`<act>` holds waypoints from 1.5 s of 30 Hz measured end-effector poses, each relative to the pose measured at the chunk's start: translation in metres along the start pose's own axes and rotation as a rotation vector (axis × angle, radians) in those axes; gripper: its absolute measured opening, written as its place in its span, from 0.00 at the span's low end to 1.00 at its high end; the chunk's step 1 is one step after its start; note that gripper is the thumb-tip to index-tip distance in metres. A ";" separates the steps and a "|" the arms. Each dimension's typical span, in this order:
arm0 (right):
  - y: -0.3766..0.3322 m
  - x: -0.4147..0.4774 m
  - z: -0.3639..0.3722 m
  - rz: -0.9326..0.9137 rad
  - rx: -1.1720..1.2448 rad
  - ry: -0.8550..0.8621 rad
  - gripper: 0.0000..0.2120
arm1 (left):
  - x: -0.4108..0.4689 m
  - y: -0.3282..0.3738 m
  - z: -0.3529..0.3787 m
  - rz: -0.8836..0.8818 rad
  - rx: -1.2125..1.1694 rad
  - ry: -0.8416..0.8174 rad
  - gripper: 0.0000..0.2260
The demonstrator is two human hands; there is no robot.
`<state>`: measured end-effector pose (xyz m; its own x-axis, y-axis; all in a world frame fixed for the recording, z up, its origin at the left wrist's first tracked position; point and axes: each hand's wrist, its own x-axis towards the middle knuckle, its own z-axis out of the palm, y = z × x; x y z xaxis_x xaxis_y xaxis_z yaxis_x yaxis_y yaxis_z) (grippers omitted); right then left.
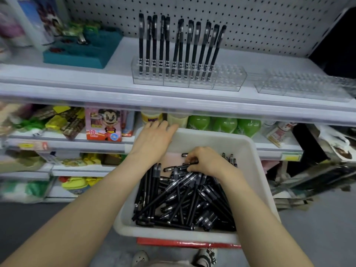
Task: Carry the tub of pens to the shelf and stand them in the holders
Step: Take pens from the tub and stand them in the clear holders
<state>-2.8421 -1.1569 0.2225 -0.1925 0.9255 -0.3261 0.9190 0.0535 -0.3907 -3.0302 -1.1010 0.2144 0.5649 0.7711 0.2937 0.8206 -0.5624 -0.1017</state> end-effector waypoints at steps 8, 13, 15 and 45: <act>-0.021 0.007 0.011 -0.067 -0.325 0.193 0.07 | 0.002 -0.002 0.004 -0.001 0.002 0.015 0.20; -0.004 -0.002 -0.002 -0.098 -0.008 0.298 0.07 | 0.000 0.001 0.002 -0.005 -0.107 0.031 0.21; -0.002 -0.010 -0.014 -0.102 0.214 0.442 0.07 | -0.002 0.002 -0.005 0.011 -0.247 0.076 0.20; 0.024 -0.016 -0.165 -0.247 -0.245 1.075 0.04 | 0.085 -0.006 -0.096 -0.006 -0.128 0.324 0.23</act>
<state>-2.7600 -1.1085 0.3598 -0.0908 0.7152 0.6930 0.9623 0.2422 -0.1238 -2.9952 -1.0603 0.3309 0.4865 0.6510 0.5826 0.7944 -0.6071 0.0150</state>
